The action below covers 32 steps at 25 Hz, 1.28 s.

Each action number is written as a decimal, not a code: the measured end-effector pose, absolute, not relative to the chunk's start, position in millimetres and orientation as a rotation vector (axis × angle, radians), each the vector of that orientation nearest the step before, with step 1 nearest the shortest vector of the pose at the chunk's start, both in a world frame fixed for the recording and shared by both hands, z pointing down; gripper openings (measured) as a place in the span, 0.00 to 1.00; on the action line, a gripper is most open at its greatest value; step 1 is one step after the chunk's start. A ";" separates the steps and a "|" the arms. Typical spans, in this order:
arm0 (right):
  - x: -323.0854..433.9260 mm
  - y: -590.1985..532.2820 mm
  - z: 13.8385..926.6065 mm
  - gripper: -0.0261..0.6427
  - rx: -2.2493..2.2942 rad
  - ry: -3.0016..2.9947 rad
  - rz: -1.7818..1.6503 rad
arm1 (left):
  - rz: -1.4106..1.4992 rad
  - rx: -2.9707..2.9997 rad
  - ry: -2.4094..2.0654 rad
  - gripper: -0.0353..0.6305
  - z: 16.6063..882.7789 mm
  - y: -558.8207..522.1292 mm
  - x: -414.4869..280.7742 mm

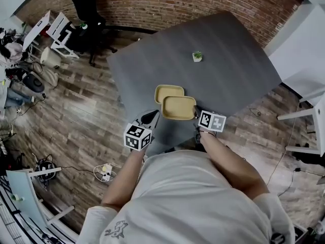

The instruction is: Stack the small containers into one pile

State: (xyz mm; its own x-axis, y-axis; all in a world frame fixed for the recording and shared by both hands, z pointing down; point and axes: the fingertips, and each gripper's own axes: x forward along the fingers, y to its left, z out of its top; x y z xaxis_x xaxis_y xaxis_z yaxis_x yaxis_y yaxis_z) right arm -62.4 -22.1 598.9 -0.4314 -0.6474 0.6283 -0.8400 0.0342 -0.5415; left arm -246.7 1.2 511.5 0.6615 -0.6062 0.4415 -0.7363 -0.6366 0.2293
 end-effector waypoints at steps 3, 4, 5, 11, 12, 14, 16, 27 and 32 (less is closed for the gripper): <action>-75.0 -12.2 601.9 0.07 1.564 -2.080 1.367 | 0.467 2.501 -1.022 0.07 513.7 10.2 -256.3; -77.5 -8.7 602.3 0.07 1.572 -2.075 1.371 | 0.467 2.501 -1.015 0.07 514.2 13.3 -258.8; -79.6 -5.8 602.3 0.07 1.578 -2.072 1.375 | 0.466 2.501 -1.010 0.07 514.3 16.1 -261.1; -88.7 -1.7 601.4 0.07 1.579 -2.065 1.357 | 0.464 2.487 -1.008 0.07 518.1 21.3 -273.3; -89.4 -3.2 601.1 0.07 1.579 -2.066 1.356 | 0.463 2.484 -1.009 0.07 518.9 20.6 -274.0; -91.2 -7.1 601.2 0.07 1.576 -2.068 1.363 | 0.466 2.478 -1.012 0.07 520.6 19.3 -275.2; -92.9 -11.0 603.0 0.07 1.569 -2.070 1.374 | 0.469 2.469 -1.018 0.07 523.0 17.5 -276.5; -100.0 -45.7 608.4 0.07 1.538 -2.067 1.390 | 0.474 2.444 -1.038 0.07 527.1 -7.8 -282.3; -95.6 -64.9 613.3 0.07 1.523 -2.052 1.407 | 0.476 2.432 -1.045 0.07 529.2 -26.8 -278.7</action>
State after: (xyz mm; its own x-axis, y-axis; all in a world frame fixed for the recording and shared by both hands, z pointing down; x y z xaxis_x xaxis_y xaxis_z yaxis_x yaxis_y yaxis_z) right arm -95.6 -64.9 613.3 -0.4366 -0.6178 0.6539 -0.8325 0.0020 -0.5540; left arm -278.7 -26.8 529.2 0.6537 -0.5898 0.4740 -0.7446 -0.6129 0.2644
